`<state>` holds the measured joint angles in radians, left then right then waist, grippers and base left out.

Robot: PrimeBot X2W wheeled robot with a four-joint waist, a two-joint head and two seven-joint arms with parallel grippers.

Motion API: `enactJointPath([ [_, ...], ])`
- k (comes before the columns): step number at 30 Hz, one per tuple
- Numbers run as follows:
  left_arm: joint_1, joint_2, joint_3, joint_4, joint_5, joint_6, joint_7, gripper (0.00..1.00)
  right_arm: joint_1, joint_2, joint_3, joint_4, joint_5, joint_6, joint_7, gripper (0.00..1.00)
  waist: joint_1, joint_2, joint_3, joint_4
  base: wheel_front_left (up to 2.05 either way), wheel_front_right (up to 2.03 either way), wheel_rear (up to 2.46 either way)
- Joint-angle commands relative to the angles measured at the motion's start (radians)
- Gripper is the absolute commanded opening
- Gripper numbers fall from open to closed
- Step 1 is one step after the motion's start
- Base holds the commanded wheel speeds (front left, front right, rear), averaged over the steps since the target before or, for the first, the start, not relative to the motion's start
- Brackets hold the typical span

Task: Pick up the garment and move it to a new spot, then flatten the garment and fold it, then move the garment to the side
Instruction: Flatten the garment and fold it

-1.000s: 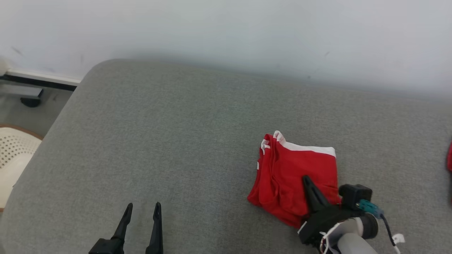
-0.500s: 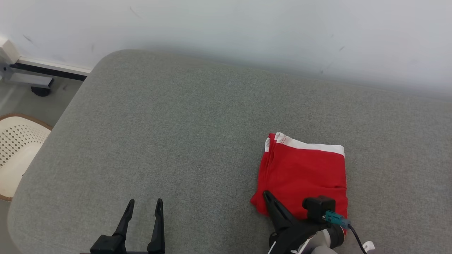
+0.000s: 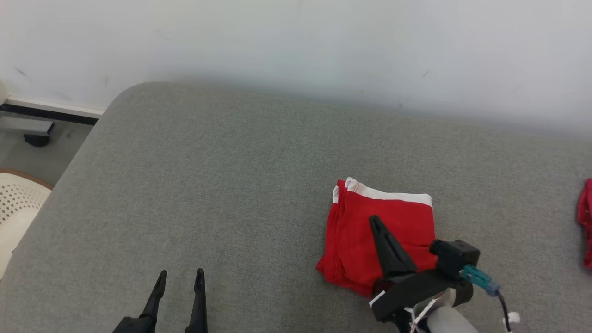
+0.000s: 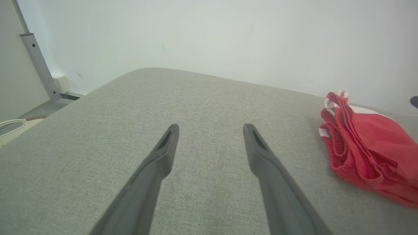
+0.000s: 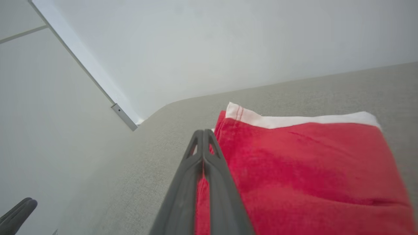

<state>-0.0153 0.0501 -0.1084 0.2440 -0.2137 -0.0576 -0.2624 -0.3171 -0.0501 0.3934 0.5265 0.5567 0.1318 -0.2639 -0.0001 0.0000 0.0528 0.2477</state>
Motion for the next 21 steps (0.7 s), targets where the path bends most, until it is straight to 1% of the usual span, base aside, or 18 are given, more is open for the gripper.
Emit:
enactJointPath([
  [1, 0.016, 0.0, 0.005, -0.004, 0.009, -0.002, -0.001, 1.0, 0.018, -0.001, -0.027, -0.026, -0.015, -0.002, -0.001, 0.0, 0.0001, 0.0, -0.019, -0.022, 0.0, 0.0, 0.0],
  [4, 0.026, 0.0, 0.014, -0.005, 0.015, -0.004, -0.001, 1.0, 0.067, -0.021, -0.113, -0.089, -0.044, -0.002, -0.001, 0.0, 0.0001, 0.0, -0.034, -0.044, 0.0, 0.0, 0.0],
  [5, 0.037, 0.0, 0.017, -0.008, 0.017, -0.005, -0.001, 1.0, 0.1, -0.031, -0.171, -0.128, -0.062, -0.002, -0.001, 0.0, 0.0001, 0.0, -0.042, -0.059, 0.0, 0.0, 0.0],
  [10, 0.053, 0.0, 0.027, -0.018, 0.016, 0.001, -0.001, 1.0, 0.192, -0.046, -0.297, -0.211, -0.124, -0.002, -0.001, 0.0, 0.0001, 0.0, -0.055, -0.1, 0.0, 0.0, 0.0],
  [12, 0.061, 0.0, 0.032, -0.022, 0.015, 0.003, -0.001, 1.0, 0.227, -0.04, -0.332, -0.233, -0.14, -0.002, -0.001, 0.0, 0.0001, 0.0, -0.056, -0.118, 0.0, 0.0, 0.0],
  [15, 0.057, 0.001, 0.036, -0.028, 0.013, 0.003, -0.001, 1.0, 0.253, -0.039, -0.357, -0.259, -0.179, -0.002, -0.001, 0.0, 0.0001, 0.0, -0.053, -0.142, 0.0, 0.0, 0.0],
  [16, 0.057, 0.0, 0.036, -0.03, 0.014, 0.003, -0.001, 1.0, 0.261, -0.038, -0.364, -0.272, -0.19, -0.002, -0.001, 0.35, 0.0001, 0.0, -0.052, -0.147, 0.0, 0.0, 0.0],
  [17, 0.057, 0.0, 0.038, -0.032, 0.015, 0.004, -0.001, 1.0, 0.272, -0.035, -0.367, -0.281, -0.202, -0.002, -0.001, 0.95, 0.0001, 0.0, -0.051, -0.154, 0.0, 0.0, 0.0],
  [18, 0.058, 0.001, 0.04, -0.034, 0.016, 0.005, -0.001, 1.0, 0.281, -0.033, -0.373, -0.287, -0.21, -0.002, -0.001, 1.0, 0.0001, 0.0, -0.051, -0.16, 0.0, 0.0, 0.0],
  [21, 0.059, 0.0, 0.05, -0.038, 0.023, 0.004, -0.001, 1.0, 0.298, -0.026, -0.395, -0.313, -0.228, -0.002, -0.001, 1.0, 0.0001, 0.0, -0.05, -0.174, 0.0, 0.0, 0.0],
])
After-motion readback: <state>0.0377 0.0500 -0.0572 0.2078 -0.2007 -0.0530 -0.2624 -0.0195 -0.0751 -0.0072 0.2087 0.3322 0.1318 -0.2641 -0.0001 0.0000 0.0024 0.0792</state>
